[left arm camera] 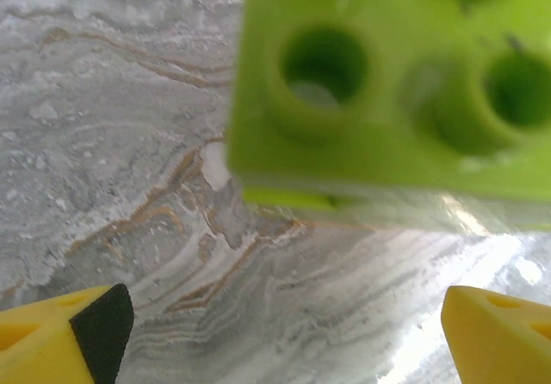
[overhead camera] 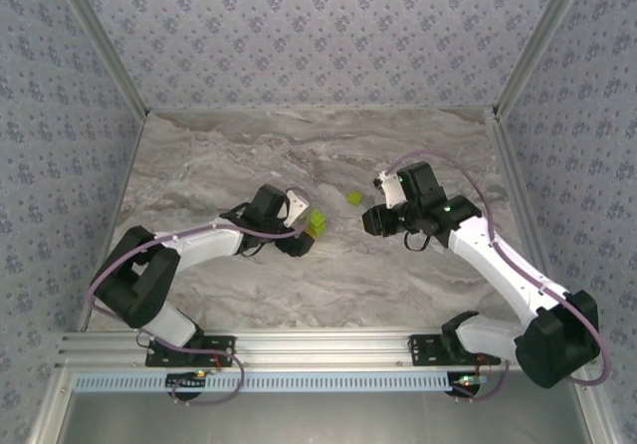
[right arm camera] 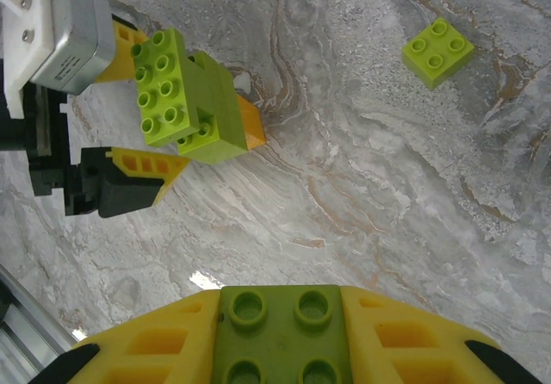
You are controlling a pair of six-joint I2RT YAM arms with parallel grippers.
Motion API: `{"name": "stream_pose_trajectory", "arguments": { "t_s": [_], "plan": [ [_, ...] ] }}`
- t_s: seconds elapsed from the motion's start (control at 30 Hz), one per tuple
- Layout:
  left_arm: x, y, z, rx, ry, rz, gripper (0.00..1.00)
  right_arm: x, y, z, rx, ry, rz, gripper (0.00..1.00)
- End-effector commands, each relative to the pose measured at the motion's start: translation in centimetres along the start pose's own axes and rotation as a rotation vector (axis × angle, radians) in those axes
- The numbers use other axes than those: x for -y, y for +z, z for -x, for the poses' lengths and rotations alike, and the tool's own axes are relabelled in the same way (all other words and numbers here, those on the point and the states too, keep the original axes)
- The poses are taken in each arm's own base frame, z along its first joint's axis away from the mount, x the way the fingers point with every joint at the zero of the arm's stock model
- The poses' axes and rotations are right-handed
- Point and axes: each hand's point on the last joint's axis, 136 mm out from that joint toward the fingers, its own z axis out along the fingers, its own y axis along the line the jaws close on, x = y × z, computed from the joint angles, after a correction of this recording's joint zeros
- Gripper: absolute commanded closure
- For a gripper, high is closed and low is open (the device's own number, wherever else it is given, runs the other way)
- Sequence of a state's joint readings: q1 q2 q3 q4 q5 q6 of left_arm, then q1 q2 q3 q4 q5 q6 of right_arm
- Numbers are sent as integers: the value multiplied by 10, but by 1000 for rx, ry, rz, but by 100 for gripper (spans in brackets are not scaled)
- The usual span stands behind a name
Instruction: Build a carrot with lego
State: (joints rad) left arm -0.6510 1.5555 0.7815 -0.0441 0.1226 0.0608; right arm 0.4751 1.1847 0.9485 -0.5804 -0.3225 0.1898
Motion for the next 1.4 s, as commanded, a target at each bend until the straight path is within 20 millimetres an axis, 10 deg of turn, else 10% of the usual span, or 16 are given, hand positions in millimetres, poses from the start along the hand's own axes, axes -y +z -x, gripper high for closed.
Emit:
{"name": "stream_pose_trajectory", "arguments": {
  "t_s": [0.0, 1.37],
  "plan": [
    [-2, 2, 16, 28, 34, -8, 6, -1, -2, -1, 9, -8, 16, 73],
    [26, 18, 56, 62, 59, -192, 14, 3, 14, -8, -28, -15, 19, 73]
  ]
}}
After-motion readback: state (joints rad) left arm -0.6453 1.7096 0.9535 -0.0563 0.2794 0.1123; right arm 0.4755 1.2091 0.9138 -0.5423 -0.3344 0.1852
